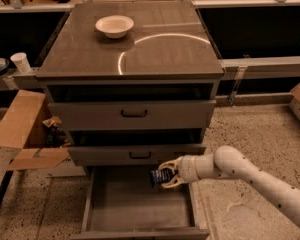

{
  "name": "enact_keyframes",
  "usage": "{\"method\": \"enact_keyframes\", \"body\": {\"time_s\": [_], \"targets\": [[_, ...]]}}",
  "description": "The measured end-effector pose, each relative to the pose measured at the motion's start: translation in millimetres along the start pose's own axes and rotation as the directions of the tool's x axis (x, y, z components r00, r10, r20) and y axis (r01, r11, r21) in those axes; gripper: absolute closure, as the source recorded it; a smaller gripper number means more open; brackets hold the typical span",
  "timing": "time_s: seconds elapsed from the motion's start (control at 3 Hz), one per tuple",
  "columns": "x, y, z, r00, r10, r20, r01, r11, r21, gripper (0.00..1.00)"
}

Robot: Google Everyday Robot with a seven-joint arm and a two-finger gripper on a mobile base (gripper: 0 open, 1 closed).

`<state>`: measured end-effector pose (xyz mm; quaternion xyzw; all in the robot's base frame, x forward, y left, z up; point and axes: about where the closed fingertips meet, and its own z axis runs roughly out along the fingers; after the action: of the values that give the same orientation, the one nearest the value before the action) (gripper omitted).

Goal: Pick rxbar blueberry from bottom drawer and place on counter

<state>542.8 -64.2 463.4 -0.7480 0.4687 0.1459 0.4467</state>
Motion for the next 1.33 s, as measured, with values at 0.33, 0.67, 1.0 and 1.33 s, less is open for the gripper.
{"method": "enact_keyframes", "body": {"time_s": [0.33, 0.67, 1.0, 1.33], "targets": [[-19.2, -35.0, -46.5, 0.999, -0.02, -0.028, 0.022, 0.9985, 0.05, 1.0], [-36.5, -65.4, -78.8, 0.997, -0.044, -0.058, 0.049, 0.996, 0.075, 1.0], [-36.6, -65.5, -78.9, 0.997, -0.044, -0.058, 0.049, 0.996, 0.075, 1.0], [-42.8, -74.6, -90.0, 0.995, -0.053, -0.087, 0.061, 0.9946, 0.085, 1.0]]}}
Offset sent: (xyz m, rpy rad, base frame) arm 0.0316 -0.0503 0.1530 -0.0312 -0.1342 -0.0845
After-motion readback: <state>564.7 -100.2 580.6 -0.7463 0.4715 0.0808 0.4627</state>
